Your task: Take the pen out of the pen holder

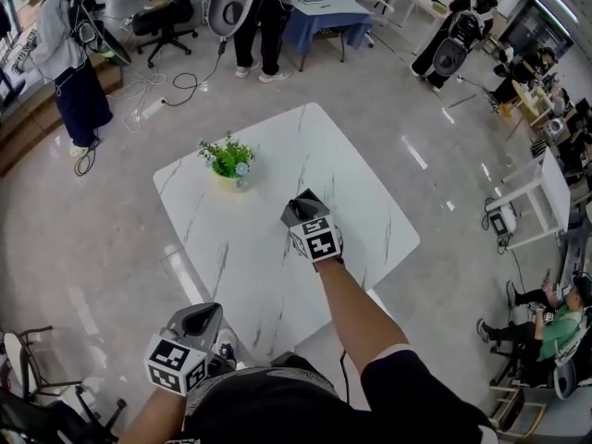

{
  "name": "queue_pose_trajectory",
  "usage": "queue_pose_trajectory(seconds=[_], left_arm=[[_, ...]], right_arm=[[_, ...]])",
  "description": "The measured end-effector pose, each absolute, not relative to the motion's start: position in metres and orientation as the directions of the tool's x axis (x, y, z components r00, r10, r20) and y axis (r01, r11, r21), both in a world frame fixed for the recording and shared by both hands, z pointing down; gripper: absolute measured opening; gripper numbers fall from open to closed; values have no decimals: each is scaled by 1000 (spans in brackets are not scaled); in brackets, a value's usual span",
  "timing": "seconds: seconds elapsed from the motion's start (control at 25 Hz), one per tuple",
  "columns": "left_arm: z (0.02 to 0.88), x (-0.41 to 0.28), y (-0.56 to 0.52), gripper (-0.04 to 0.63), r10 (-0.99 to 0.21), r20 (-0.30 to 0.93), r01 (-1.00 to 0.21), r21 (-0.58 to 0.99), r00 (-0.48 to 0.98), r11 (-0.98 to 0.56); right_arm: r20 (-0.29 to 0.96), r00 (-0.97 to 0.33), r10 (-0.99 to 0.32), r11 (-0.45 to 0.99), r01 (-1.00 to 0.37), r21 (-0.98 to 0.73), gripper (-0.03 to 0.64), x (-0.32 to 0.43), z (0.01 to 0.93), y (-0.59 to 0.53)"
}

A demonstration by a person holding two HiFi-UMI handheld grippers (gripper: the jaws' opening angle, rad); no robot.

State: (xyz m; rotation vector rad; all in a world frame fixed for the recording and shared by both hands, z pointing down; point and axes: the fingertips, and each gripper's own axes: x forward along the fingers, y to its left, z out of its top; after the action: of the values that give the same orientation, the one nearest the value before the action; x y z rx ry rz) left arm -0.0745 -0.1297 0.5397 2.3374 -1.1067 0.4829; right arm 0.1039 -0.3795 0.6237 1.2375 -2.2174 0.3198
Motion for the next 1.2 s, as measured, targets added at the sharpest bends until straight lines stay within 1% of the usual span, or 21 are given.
queue_pose_trajectory(seconds=[0.28,0.48,0.88,1.2], left_arm=[[542,-74,-126,57,-608,513,-789,288,606,-543],[538,-77,-127,57,-609,510,-787,286,608,-546],[534,-77,-130,57,-606,496,-775,279,622,-567],[530,-72,-128,57,-598,477,-757,280,644,-591]], right_arm=[[595,-379,-708,539,-835,109,67,102,628,-382],[590,-374,-715,525,-845,101,66,102,623,-381],[524,-392,-756,486,-873,48,66,107,596,-379],[465,-395,-793,463,-886,37,66,114,564,-368]])
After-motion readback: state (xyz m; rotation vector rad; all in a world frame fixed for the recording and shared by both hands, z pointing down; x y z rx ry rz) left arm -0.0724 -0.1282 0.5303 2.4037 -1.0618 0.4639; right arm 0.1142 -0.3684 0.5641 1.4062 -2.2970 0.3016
